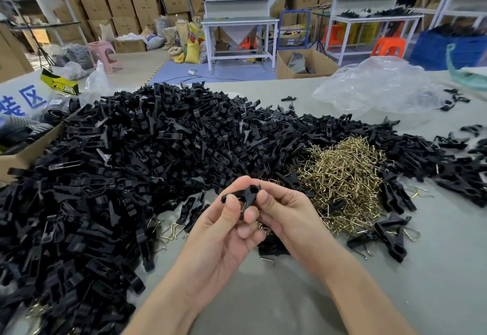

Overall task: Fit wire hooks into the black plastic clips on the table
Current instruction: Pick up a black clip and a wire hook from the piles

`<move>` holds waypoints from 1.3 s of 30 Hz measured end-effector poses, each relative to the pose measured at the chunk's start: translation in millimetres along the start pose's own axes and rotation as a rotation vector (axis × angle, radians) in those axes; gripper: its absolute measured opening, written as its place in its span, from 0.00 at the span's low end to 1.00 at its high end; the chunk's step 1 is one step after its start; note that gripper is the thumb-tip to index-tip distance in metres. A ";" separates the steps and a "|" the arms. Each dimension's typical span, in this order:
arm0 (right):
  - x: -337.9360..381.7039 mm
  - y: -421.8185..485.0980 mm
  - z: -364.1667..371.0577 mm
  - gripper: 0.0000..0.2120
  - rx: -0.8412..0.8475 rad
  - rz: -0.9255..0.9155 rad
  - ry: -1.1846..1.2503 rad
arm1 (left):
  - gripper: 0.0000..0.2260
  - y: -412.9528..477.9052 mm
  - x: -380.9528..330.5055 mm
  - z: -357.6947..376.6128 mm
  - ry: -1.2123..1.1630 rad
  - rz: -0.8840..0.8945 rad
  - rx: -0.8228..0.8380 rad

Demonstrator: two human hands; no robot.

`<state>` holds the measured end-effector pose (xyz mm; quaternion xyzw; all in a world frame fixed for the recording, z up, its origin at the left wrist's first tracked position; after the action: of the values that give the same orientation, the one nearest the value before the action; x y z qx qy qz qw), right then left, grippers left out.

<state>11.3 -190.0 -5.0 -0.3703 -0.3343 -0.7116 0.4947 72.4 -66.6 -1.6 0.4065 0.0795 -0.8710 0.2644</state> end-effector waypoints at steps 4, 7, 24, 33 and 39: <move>0.6 -1.3 -2.2 0.16 -0.016 -0.013 -0.045 | 0.15 0.8 1.7 -2.1 -0.032 -0.013 -0.015; 1.3 -1.1 -3.4 0.17 -0.041 -0.003 -0.049 | 0.18 1.4 1.8 -5.2 -0.044 -0.023 0.015; 6.3 -1.3 -4.6 0.14 -0.001 0.005 0.006 | 0.15 1.0 0.6 -8.6 -0.014 -0.051 0.009; 5.2 2.3 1.7 0.17 0.022 -0.022 -0.003 | 0.07 3.6 -2.7 -2.8 -0.121 -0.078 -0.074; 8.1 -0.9 -3.6 0.15 -0.047 -0.068 -0.067 | 0.15 2.3 -7.8 -4.2 0.196 -0.043 -0.118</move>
<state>7.8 -196.5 0.0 -0.3940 -0.3461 -0.7230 0.4498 80.5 -63.9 1.7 0.4718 0.1647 -0.8262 0.2602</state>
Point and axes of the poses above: each hand's wrist, its own y-axis towards the middle knuckle, its own z-axis out of the palm, x = y × z, the point moved 2 cm from there along y, towards the middle knuckle, and after that the axes turned 5 degrees about y, right-handed, at the moved point
